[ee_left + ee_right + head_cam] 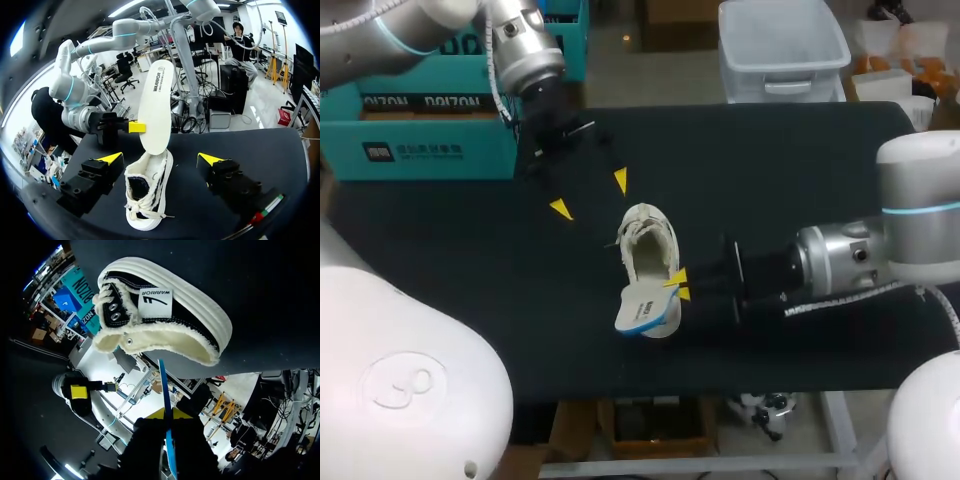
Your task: Open the shoe tongue, take the insole out of the shoe, put the insole back into the shoe, and pack the shoe into the shoebox
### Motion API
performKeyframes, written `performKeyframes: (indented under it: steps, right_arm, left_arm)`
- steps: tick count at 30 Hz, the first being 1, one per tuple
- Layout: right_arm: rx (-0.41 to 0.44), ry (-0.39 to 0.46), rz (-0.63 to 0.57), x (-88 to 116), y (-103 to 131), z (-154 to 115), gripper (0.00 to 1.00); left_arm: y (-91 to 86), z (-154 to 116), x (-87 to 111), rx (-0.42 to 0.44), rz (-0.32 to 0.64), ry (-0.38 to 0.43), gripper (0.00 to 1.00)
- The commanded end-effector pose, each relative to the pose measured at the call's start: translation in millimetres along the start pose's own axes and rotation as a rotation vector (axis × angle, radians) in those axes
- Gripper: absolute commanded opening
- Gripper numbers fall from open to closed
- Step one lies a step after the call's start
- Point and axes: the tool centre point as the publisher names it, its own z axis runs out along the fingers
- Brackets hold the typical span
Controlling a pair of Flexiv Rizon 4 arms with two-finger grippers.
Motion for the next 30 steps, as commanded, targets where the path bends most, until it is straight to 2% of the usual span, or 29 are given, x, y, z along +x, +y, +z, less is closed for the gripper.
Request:
performKeyframes:
  steps: [1, 6, 8, 10, 16, 22, 30]
  right_arm:
    - [-0.002, 0.023, 0.0, -1.7, 1.6, -4.1, 0.0]
    - [-0.005, 0.031, 0.009, 2.6, 4.6, -6.6, 0.0]
    - [-0.005, 0.032, 0.01, 4.3, 4.9, -7.2, 0.0]
    - [-0.006, 0.036, 0.008, 6.9, 5.3, -7.5, 0.0]
    - [-0.003, 0.072, -0.005, 10.6, 8.5, -7.5, 0.0]
    - [-0.017, 0.116, -0.007, 11.4, 15.9, -2.6, 0.0]
    - [-0.024, 0.159, 0.002, 8.4, 20.4, -2.2, 0.0]
  left_arm:
    - [-13.7, 7.4, 18.3, -0.03, 0.006, -0.205, 1.0]
    - [-24.2, 14.7, 23.5, -0.027, 0.012, -0.385, 1.0]
    - [-27.3, 16.5, 24.1, -0.021, 0.016, -0.42, 1.0]
    - [-34.0, 22.0, 26.3, -0.013, 0.021, -0.494, 1.0]
    - [-45.3, 37.6, 33.1, 0.0, 0.028, -0.646, 1.0]
    - [-53.1, 53.1, 32.8, -0.044, 0.028, -0.744, 1.0]
    - [-54.6, 61.4, 37.7, -0.113, -0.024, -0.946, 1.0]
